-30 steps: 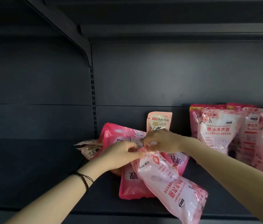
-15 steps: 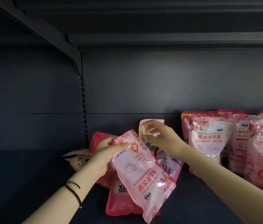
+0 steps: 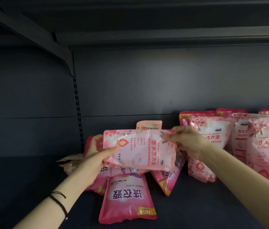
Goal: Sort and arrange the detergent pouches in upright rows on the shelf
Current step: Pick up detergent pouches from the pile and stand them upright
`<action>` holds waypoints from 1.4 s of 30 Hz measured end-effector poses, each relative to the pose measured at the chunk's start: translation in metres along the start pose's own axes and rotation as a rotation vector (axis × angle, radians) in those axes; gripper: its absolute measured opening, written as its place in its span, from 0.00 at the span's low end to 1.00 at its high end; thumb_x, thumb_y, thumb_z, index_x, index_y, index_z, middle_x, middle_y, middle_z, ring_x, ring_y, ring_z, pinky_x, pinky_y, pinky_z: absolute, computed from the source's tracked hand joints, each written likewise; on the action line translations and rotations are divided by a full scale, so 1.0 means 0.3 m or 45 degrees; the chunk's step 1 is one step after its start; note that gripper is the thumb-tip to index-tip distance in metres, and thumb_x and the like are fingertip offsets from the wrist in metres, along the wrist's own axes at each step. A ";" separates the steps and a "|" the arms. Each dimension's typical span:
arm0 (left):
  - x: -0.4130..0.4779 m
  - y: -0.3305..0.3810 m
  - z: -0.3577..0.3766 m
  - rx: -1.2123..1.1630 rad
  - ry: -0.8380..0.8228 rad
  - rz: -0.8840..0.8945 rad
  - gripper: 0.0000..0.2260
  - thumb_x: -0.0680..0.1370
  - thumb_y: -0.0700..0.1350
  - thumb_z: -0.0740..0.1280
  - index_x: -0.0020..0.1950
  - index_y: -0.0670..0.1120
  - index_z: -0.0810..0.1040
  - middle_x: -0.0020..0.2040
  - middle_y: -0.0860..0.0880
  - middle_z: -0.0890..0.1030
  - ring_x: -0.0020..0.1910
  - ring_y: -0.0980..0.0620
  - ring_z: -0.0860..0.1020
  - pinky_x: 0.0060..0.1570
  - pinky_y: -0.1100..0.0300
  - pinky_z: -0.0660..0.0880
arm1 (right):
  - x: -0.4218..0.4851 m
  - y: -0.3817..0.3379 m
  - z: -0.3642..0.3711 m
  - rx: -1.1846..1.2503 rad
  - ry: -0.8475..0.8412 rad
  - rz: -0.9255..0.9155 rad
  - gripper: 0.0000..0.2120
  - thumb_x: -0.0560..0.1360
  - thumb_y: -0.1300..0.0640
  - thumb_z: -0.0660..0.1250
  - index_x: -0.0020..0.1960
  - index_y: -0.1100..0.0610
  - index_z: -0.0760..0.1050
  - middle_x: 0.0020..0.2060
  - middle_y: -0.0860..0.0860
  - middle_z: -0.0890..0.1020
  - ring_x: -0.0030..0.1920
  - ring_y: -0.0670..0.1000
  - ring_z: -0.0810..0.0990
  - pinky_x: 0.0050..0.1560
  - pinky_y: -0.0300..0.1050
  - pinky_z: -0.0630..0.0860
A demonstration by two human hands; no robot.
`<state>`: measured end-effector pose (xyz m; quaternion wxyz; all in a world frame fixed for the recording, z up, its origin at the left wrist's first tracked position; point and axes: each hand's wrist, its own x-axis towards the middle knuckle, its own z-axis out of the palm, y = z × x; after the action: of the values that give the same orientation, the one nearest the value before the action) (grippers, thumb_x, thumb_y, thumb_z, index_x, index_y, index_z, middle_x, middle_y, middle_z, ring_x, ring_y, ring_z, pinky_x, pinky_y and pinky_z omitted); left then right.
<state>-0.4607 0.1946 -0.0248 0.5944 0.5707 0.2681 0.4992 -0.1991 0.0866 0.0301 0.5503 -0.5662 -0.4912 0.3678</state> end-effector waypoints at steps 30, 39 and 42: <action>-0.009 0.044 0.273 0.240 -0.181 0.396 0.06 0.73 0.51 0.71 0.46 0.50 0.81 0.45 0.46 0.86 0.44 0.45 0.85 0.47 0.45 0.81 | -0.078 0.076 0.112 -0.185 0.641 -0.724 0.22 0.72 0.57 0.71 0.63 0.49 0.69 0.61 0.46 0.73 0.64 0.47 0.72 0.62 0.45 0.72; 0.027 0.046 0.392 0.009 -0.122 0.341 0.07 0.72 0.51 0.72 0.46 0.50 0.83 0.48 0.45 0.85 0.50 0.44 0.83 0.50 0.46 0.80 | -0.089 0.043 0.012 0.398 0.478 -0.470 0.10 0.75 0.57 0.70 0.50 0.63 0.79 0.43 0.55 0.86 0.44 0.54 0.86 0.39 0.44 0.82; 0.037 0.054 0.450 -0.020 -0.144 0.355 0.05 0.75 0.49 0.71 0.47 0.49 0.83 0.48 0.46 0.85 0.49 0.47 0.84 0.47 0.51 0.81 | -0.103 0.003 -0.049 0.359 0.501 -0.536 0.08 0.74 0.57 0.70 0.48 0.63 0.80 0.41 0.54 0.86 0.42 0.53 0.86 0.37 0.41 0.81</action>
<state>-0.3415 0.1467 0.0210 0.5378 0.6249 0.1484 0.5461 -0.1924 0.0531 0.0271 0.7718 -0.4305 -0.4260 0.1937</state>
